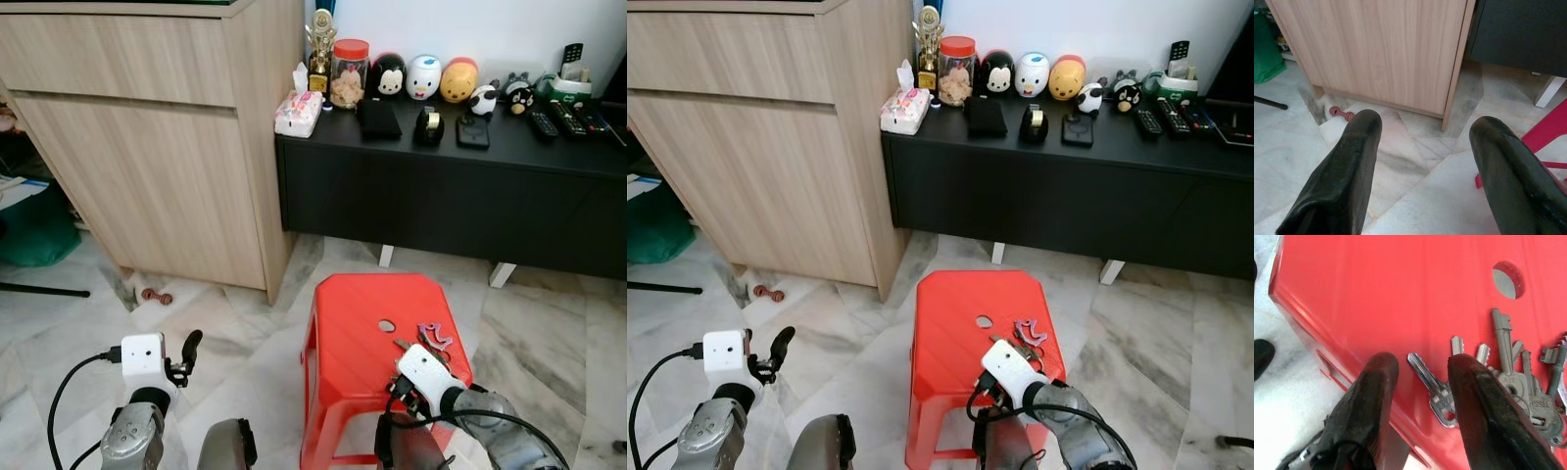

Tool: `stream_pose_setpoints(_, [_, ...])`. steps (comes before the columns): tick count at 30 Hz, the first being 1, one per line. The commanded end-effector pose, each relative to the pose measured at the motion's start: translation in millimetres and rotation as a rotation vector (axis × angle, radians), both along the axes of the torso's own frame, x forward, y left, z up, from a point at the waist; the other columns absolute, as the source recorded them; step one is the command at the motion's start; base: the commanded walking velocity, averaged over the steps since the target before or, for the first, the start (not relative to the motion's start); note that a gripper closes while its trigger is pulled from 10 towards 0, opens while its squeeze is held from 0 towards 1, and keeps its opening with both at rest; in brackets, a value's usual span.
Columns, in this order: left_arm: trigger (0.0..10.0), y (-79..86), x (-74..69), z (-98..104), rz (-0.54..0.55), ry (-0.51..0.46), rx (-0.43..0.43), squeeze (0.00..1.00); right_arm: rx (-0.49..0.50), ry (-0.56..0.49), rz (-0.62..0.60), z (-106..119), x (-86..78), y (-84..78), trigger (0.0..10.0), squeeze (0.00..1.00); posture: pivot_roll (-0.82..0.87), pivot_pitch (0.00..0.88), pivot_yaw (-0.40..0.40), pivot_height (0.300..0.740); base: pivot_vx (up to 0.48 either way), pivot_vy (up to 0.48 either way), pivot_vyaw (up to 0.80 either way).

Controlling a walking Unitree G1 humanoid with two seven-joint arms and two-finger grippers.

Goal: Hang keys on a hook

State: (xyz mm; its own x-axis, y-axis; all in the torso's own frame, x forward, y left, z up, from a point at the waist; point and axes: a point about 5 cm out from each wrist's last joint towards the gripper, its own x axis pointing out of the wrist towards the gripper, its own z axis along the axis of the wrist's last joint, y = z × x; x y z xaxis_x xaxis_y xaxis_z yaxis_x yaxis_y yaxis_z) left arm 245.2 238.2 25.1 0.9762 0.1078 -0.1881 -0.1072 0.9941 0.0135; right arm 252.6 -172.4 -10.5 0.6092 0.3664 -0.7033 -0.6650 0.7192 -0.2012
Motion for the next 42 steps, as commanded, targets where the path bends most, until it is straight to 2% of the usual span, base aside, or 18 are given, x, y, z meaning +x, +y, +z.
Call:
stream_pose_setpoints(1, [10.0,0.4,-1.1,-1,-0.011,0.008,0.024,0.0,-0.002,0.007,-0.013,-1,1.2,-0.3,10.0,0.0,0.01,0.021,-0.014,0.583,0.0,0.0,0.0])
stream_pose_setpoints(17, [10.0,0.6,-2.5,-1,-0.007,0.009,0.026,0.0,0.002,0.059,0.005,-11,-4.5,4.2,10.0,0.0,0.01,0.029,-0.013,0.583,0.0,0.0,0.0])
stream_pose_setpoints(18, [10.0,0.8,-2.8,-1,-0.006,0.01,0.026,0.0,-0.001,0.069,0.0,-13,-5.2,3.9,7.1,0.0,0.01,0.03,-0.012,0.583,0.0,0.0,0.0])
stream_pose_setpoints(19, [10.0,0.9,-3.0,-1,-0.006,0.011,0.026,0.0,-0.003,0.073,-0.002,-14,-5.4,3.8,4.8,0.0,0.01,0.03,-0.012,0.583,0.0,0.0,0.0])
stream_pose_setpoints(20, [10.0,0.9,-3.2,-1,-0.007,0.011,0.027,0.0,-0.009,0.086,-0.006,-15,-6.1,3.2,3.0,0.0,0.02,0.032,-0.012,0.583,0.0,0.0,0.0])
stream_pose_setpoints(21, [10.0,0.9,-3.2,-1,-0.007,0.011,0.027,0.0,-0.012,0.092,-0.007,-16,-6.6,2.9,2.2,0.0,0.02,0.033,-0.011,0.583,0.0,0.0,0.0])
stream_pose_setpoints(22, [10.0,0.9,-3.3,-1,-0.007,0.011,0.027,0.0,-0.015,0.099,-0.006,-16,-7.1,2.7,2.1,0.0,0.02,0.033,-0.011,0.583,0.0,0.0,0.0])
stream_pose_setpoints(24, [10.0,1.0,-3.5,-1,-0.007,0.011,0.027,0.0,-0.017,0.106,-0.005,-17,-7.8,2.6,2.3,0.0,0.02,0.034,-0.011,0.583,0.0,0.0,0.0])
stream_pose_setpoints(25, [10.0,0.9,-3.7,-1,-0.007,0.011,0.027,0.0,-0.015,0.111,-0.003,-18,-8.5,2.8,3.7,0.0,0.02,0.036,-0.011,0.583,0.0,0.0,0.0])
stream_pose_setpoints(26, [10.0,0.9,-3.9,-1,-0.007,0.012,0.027,0.0,-0.013,0.115,-0.003,-19,-9.1,3.1,4.1,0.0,0.02,0.037,-0.011,0.583,0.0,0.0,0.0])
stream_pose_setpoints(27, [10.0,1.1,-4.6,-1,-0.008,0.013,0.027,0.0,-0.011,0.124,-0.004,-20,-10.2,3.8,10.0,0.0,0.02,0.04,-0.009,0.583,0.0,0.0,0.0])
stream_pose_setpoints(42, [10.0,3.7,-12.3,-2,-0.02,0.026,0.036,0.0,-0.042,0.146,-0.028,-22,-5.6,2.6,10.0,0.0,0.04,0.066,0.003,0.583,0.0,0.0,0.0])
